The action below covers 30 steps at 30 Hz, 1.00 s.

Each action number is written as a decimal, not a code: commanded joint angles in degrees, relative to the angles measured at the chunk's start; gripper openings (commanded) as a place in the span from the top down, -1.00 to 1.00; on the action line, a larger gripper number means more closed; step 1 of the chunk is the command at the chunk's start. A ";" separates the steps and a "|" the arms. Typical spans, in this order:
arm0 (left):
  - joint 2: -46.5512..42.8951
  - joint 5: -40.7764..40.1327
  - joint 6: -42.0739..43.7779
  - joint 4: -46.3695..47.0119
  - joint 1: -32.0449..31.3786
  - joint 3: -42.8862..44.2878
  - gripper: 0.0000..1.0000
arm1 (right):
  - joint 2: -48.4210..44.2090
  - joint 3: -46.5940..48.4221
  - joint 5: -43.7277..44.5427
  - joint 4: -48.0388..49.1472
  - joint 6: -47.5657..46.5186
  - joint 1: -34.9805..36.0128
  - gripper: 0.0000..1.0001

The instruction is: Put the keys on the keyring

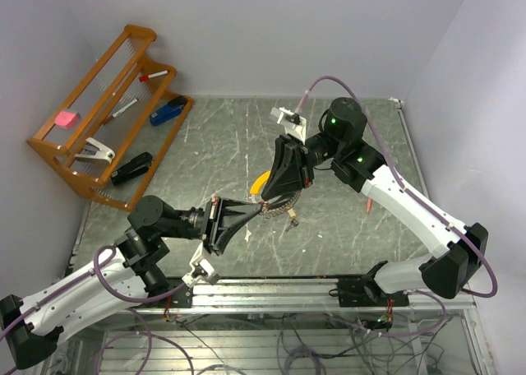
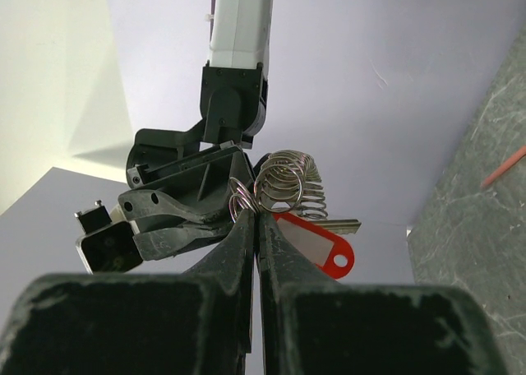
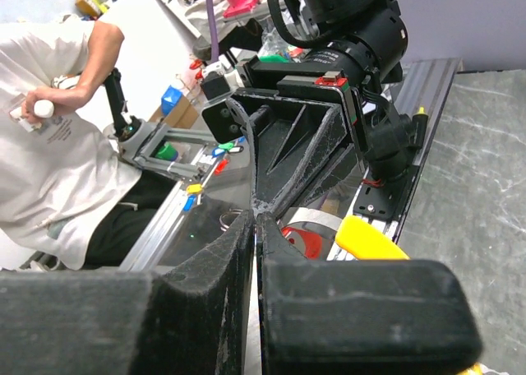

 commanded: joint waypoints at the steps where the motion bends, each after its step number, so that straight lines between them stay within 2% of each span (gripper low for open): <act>1: -0.50 0.80 0.71 2.16 -0.41 1.79 0.86 | -0.12 -0.79 -0.47 1.18 0.88 -0.13 0.86; 2: -0.60 0.79 0.71 2.14 -0.41 1.86 0.86 | -0.22 -0.69 -0.21 0.04 0.04 -0.13 0.75; 6: -1.07 0.87 0.45 2.42 -0.43 1.73 0.86 | -0.56 0.15 0.44 -4.50 -3.74 -0.17 0.52; 10: -1.44 1.34 0.62 2.69 -0.39 1.58 0.86 | -0.91 0.40 0.93 -7.01 -6.10 -0.22 0.48; 21: -1.58 2.24 1.26 2.26 -0.44 1.51 0.86 | -0.02 0.26 0.53 -3.92 -3.57 -0.22 0.93; 24: -1.56 2.21 1.71 1.49 -0.44 1.76 0.86 | 0.09 -0.08 0.17 -1.92 -1.35 -0.21 1.00; 30: -1.43 2.66 2.38 1.37 -0.37 1.86 0.86 | 0.34 -0.27 -0.54 0.10 0.63 -0.18 1.00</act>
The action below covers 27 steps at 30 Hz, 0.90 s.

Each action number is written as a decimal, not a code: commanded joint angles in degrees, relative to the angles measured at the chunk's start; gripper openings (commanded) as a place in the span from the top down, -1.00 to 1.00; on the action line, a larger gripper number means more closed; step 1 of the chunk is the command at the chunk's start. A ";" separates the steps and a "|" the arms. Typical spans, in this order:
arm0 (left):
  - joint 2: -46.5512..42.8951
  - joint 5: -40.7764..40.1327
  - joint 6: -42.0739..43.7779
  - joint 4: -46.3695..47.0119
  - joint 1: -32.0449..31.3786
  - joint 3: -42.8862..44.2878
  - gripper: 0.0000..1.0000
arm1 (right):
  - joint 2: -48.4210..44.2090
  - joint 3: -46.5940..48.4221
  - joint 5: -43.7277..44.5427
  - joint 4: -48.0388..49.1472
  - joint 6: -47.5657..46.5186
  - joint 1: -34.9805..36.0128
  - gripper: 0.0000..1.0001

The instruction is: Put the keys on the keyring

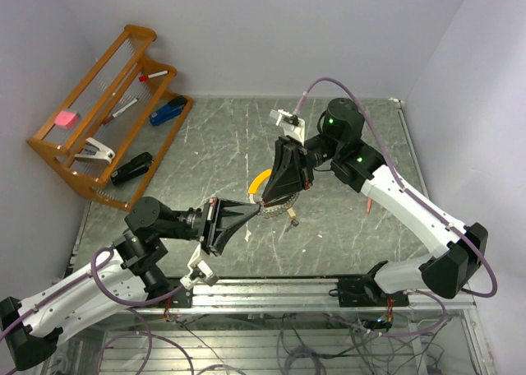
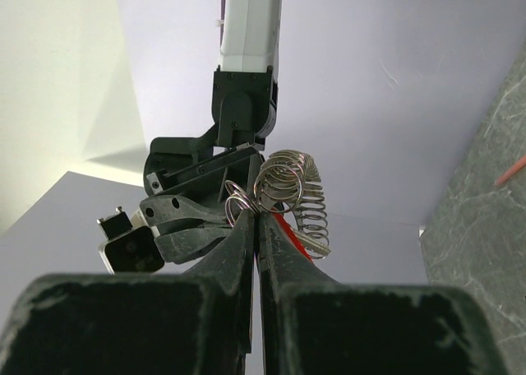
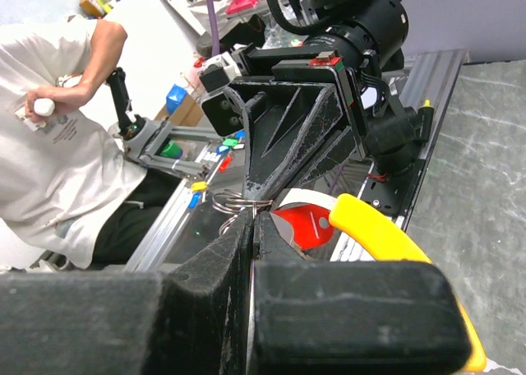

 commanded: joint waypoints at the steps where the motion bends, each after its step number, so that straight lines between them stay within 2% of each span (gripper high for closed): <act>1: -0.53 2.63 1.42 1.38 -0.43 1.95 0.86 | 0.50 0.12 -0.72 2.96 2.36 -0.17 1.00; 18: -0.47 5.74 9.63 -4.21 -0.38 3.11 0.86 | 3.42 1.40 -1.80 4.38 6.98 0.47 1.00; 27: -0.05 6.50 11.75 -5.72 -0.41 3.63 0.86 | 5.07 4.98 -0.40 -5.27 1.81 1.37 1.00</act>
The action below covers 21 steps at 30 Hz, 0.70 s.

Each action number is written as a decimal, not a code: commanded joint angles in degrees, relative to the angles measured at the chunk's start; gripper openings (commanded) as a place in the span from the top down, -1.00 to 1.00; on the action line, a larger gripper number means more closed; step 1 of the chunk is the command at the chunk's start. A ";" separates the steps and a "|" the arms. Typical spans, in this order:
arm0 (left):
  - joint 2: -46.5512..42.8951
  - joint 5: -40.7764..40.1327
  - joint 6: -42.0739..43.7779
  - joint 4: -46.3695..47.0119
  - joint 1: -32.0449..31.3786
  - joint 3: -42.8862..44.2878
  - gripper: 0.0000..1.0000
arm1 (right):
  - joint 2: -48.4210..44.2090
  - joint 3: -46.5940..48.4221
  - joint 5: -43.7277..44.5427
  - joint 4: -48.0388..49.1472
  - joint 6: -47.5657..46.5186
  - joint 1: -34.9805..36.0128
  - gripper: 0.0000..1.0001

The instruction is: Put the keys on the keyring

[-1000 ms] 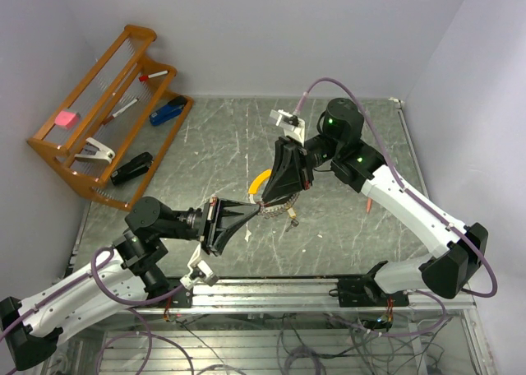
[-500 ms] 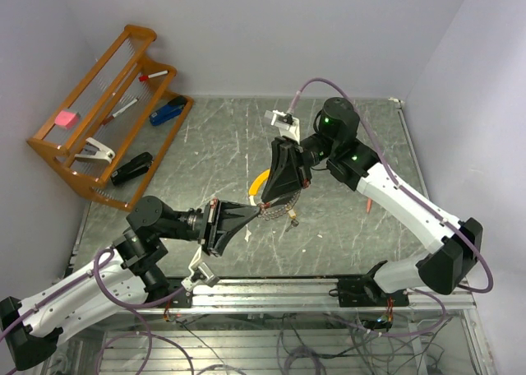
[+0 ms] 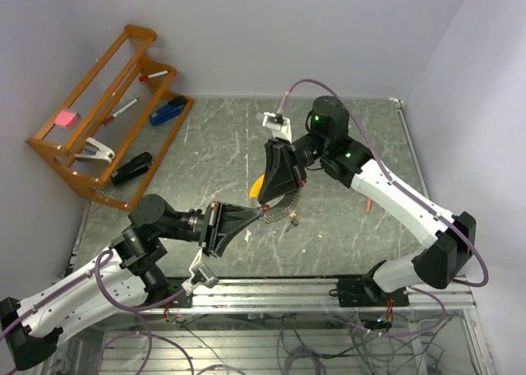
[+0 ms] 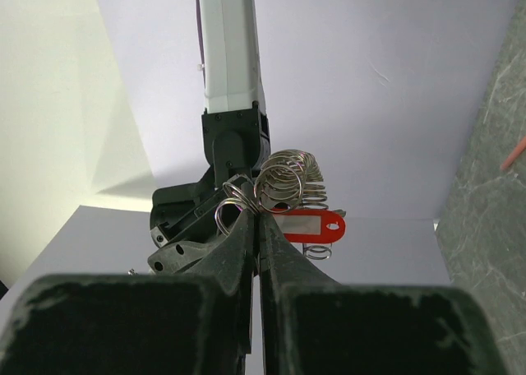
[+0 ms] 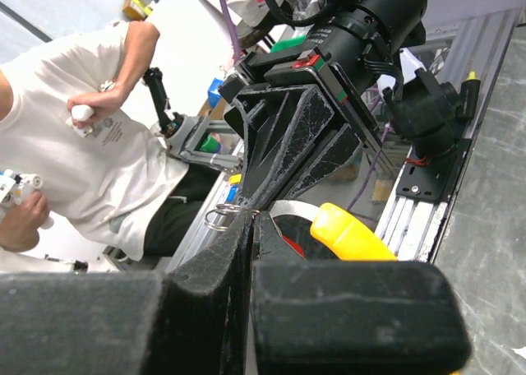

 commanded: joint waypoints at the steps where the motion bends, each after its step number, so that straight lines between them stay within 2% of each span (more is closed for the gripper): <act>1: -0.01 4.16 2.15 0.14 -0.43 2.80 0.86 | 1.13 4.31 2.60 -7.41 -4.83 0.24 1.00; 5: 0.05 3.94 2.62 -0.11 -0.48 2.68 0.86 | 2.92 10.35 5.67 -25.68 -18.07 0.62 1.00; 10: 0.00 3.62 3.34 -1.23 -0.48 3.04 0.86 | 6.75 20.73 13.94 -49.31 -33.67 1.93 1.00; 21: -0.86 3.19 6.00 -6.05 -0.45 4.12 0.86 | 6.48 27.19 28.52 -59.61 -37.03 2.29 1.00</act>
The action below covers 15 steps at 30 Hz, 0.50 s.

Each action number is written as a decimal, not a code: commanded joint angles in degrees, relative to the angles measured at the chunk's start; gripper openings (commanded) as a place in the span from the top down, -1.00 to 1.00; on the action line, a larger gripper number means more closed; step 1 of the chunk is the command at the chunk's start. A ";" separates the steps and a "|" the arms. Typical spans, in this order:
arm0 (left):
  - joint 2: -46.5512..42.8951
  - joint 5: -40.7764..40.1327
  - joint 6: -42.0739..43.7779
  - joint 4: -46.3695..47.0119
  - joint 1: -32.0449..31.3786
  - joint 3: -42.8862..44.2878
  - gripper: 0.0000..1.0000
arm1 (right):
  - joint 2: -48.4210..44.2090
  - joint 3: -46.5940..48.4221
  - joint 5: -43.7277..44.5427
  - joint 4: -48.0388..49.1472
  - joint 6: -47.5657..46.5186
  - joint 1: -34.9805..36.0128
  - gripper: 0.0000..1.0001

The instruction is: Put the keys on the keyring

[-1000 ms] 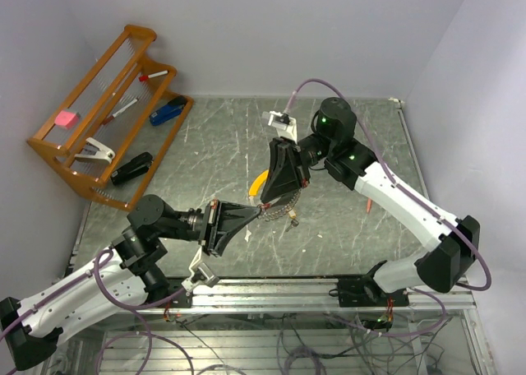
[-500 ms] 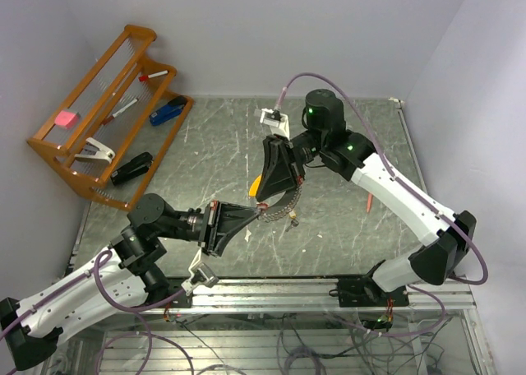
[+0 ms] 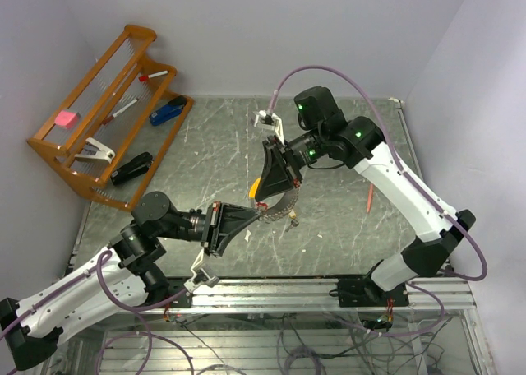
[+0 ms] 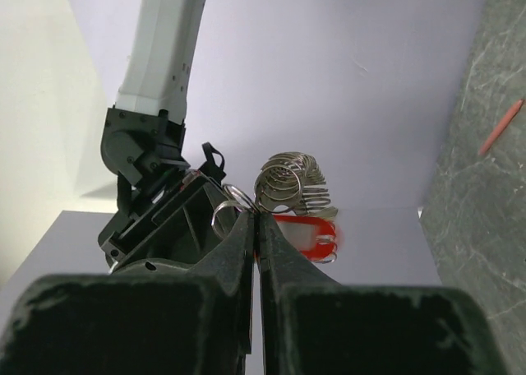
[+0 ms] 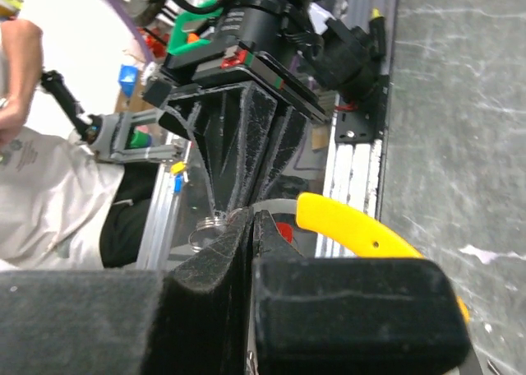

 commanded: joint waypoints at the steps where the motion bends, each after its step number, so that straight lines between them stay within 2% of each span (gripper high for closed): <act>1: -0.89 3.70 2.45 -0.34 -0.65 2.70 0.86 | -0.20 2.66 10.92 -4.33 -3.24 -0.37 1.00; 12: -0.17 3.06 2.70 1.23 -0.65 2.38 0.86 | 0.47 3.38 13.23 -4.06 -2.73 1.29 1.00; 15: -0.28 2.38 2.83 0.78 -0.57 2.48 0.86 | -1.17 4.36 17.30 -2.12 -3.29 0.41 1.00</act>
